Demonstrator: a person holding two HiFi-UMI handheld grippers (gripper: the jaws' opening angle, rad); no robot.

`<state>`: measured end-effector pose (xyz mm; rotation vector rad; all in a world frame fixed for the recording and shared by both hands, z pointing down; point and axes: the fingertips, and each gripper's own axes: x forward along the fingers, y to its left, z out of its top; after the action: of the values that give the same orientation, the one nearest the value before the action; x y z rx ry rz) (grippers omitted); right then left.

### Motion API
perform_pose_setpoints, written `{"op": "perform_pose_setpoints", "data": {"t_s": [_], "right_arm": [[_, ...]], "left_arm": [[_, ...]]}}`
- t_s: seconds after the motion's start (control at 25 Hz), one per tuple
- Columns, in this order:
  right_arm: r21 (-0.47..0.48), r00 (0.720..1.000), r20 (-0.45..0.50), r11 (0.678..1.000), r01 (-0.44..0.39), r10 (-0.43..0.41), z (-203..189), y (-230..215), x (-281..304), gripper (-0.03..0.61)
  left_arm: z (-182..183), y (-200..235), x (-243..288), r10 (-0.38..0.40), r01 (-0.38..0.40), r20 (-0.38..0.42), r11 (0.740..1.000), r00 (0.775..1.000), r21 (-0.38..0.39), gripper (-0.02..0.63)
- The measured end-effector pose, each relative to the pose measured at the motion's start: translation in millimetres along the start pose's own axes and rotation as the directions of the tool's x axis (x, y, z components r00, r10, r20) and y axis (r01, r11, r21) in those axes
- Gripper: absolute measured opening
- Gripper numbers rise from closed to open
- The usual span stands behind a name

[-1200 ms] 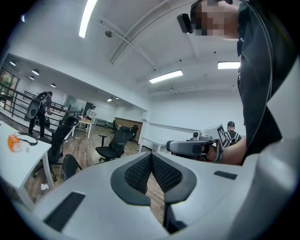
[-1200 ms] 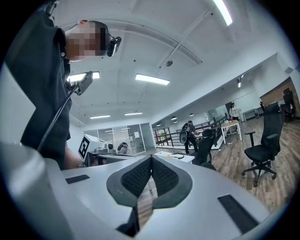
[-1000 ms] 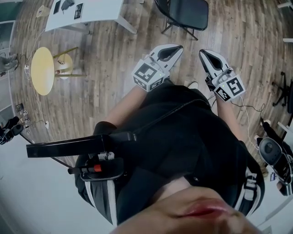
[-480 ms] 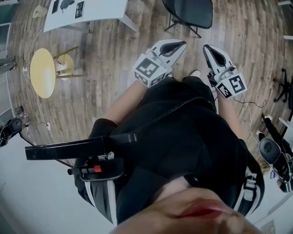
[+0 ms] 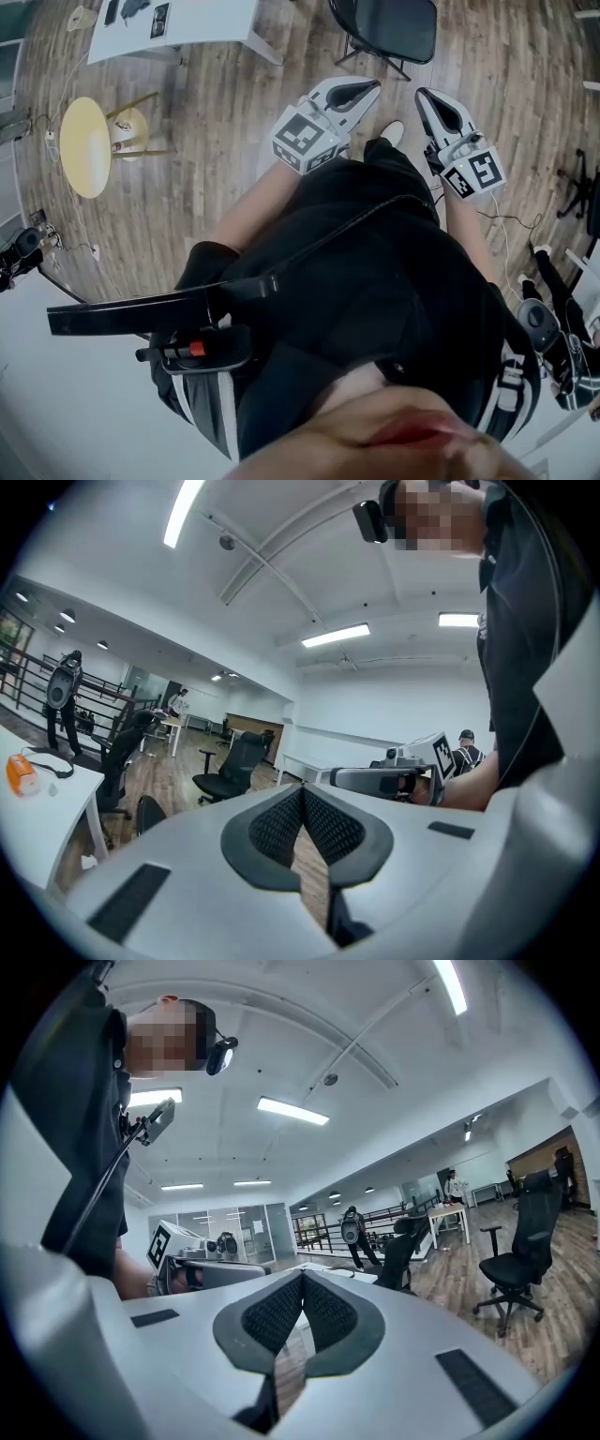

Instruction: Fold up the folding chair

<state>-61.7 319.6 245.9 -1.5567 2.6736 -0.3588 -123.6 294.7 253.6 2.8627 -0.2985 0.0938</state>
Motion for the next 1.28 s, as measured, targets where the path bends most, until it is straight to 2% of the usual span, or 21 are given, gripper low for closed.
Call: {"op": "perform_pose_setpoints", "data": {"t_s": [0.56, 0.92, 1.28], "right_arm": [[-0.029, 0.994, 0.029, 0.994, -0.101, 0.102, 24, -98, -18, 0.011], [-0.001, 0.985, 0.038, 0.986, -0.166, 0.166, 29, -150, -35, 0.011], [0.012, 0.987, 0.038, 0.988, -0.154, 0.153, 29, -174, -25, 0.011]], "left_arm": [[24, 8, 112, 0.054, -0.054, -0.030, 0.998, 0.998, 0.019, 0.005], [30, 1, 172, 0.106, -0.104, -0.048, 0.994, 0.993, 0.036, 0.005], [30, 11, 196, 0.091, -0.089, -0.058, 0.995, 0.994, 0.045, 0.005]]}}
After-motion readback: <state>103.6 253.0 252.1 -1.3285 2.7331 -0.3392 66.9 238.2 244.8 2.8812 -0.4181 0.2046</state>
